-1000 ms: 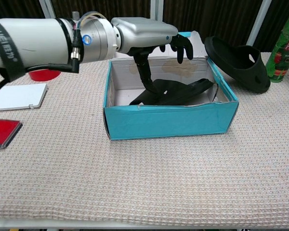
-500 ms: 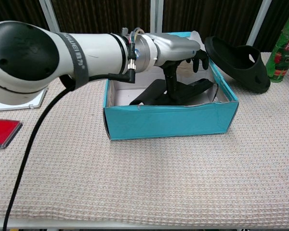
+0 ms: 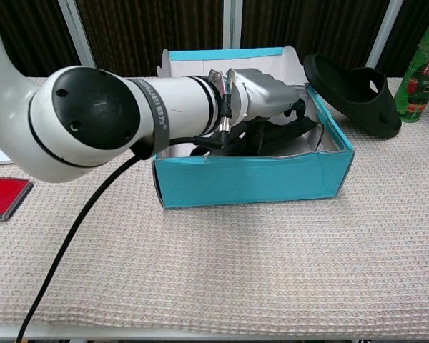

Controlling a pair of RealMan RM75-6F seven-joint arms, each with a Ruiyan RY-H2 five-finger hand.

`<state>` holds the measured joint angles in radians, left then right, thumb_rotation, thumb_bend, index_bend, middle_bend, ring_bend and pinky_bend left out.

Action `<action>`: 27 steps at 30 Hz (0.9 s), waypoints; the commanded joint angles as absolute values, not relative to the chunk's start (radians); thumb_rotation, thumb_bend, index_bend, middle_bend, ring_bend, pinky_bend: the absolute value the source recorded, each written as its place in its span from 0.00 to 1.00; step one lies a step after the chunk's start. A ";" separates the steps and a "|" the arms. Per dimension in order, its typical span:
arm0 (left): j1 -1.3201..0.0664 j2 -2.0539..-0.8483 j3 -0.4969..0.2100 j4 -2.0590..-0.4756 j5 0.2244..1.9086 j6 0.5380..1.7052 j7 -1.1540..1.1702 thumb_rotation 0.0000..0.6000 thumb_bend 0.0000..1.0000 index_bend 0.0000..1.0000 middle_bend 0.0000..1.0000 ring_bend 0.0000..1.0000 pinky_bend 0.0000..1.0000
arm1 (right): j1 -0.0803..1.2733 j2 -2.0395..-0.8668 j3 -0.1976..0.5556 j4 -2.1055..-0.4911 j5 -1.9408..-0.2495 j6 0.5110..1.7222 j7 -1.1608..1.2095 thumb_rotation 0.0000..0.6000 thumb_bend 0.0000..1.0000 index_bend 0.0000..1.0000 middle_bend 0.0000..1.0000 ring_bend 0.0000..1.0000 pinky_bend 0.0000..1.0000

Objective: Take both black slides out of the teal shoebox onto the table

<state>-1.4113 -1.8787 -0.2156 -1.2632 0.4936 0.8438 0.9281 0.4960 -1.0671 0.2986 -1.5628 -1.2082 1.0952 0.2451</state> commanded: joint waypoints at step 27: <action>-1.255 -1.828 -0.167 -1.184 0.803 0.938 0.695 1.00 0.42 0.54 0.59 0.47 0.45 | 0.483 -1.043 0.296 -1.603 -1.213 1.104 0.234 1.00 0.20 0.00 0.00 0.00 0.00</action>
